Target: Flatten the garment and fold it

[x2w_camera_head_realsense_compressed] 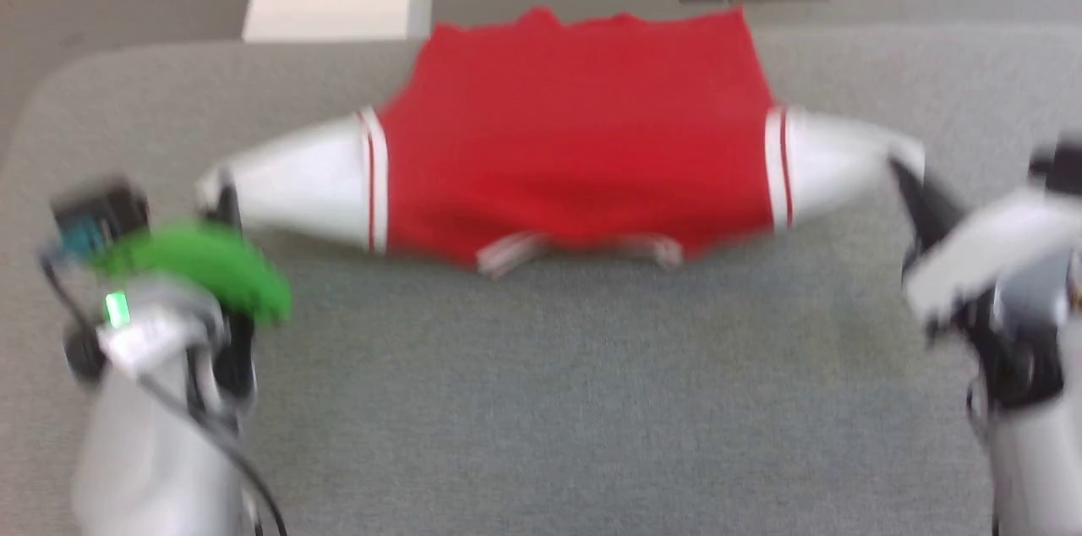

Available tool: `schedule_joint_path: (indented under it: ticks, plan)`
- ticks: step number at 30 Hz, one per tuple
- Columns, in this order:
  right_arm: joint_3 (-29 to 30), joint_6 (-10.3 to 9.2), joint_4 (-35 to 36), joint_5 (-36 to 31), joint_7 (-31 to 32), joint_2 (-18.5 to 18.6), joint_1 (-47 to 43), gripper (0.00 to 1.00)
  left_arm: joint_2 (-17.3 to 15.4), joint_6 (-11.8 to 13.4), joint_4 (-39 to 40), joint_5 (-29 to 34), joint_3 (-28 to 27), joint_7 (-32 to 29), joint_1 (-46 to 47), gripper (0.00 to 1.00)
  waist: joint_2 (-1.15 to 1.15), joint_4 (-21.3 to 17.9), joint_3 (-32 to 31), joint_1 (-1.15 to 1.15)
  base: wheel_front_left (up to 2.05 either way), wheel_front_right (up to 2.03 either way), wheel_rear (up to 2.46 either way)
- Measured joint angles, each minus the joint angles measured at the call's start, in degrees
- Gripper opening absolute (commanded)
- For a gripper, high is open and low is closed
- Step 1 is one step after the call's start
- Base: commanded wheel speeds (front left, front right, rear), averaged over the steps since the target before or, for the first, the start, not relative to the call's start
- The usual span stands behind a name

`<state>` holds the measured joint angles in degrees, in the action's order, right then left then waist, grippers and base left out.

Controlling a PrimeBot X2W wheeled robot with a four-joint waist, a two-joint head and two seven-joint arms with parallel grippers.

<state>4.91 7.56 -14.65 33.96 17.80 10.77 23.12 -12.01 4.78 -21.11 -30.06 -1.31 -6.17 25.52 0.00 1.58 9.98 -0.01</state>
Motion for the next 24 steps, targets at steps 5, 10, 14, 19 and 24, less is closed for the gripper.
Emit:
schedule_joint_path:
  ticks: [5, 10, 14, 19, 24]
  plan:
    - [2.9, 0.0, 5.1, -1.3, 2.0, -2.3, -12.6, 0.0, 1.4, 2.7, 6.4, -1.4, -1.2, -3.6, -14.3, 0.0, 0.0, 0.7, -4.9, 0.0, 0.0, 0.0, 0.0]
    - [4.1, 0.0, 10.9, -5.9, 6.7, -3.3, -22.2, 0.0, 1.4, 5.8, 12.2, -3.5, -2.9, -8.7, -25.0, 0.0, 0.0, 1.2, -8.6, 0.0, 0.0, 0.0, 0.0]
    - [4.5, 0.0, 15.3, -9.2, 12.1, -3.3, -26.3, 0.0, 1.1, 8.8, 16.6, -3.7, -3.0, -13.9, -30.6, 0.0, 0.0, 1.4, -10.2, 0.0, 0.0, 0.0, 0.0]
    - [2.2, 0.0, 19.8, -16.1, 21.6, -0.4, -27.7, 0.0, -0.8, 10.5, 19.4, -0.3, 1.1, -20.1, -33.7, 0.0, 0.0, 1.1, -10.2, 0.0, 0.0, 0.0, 0.0]
    - [-5.4, 0.0, 19.6, -21.6, 31.8, 1.6, -26.1, 0.0, -1.2, 11.2, 18.3, 0.8, 2.7, -21.1, -33.6, 0.0, 0.0, 0.4, -8.9, 0.0, 0.0, 0.0, 0.0]
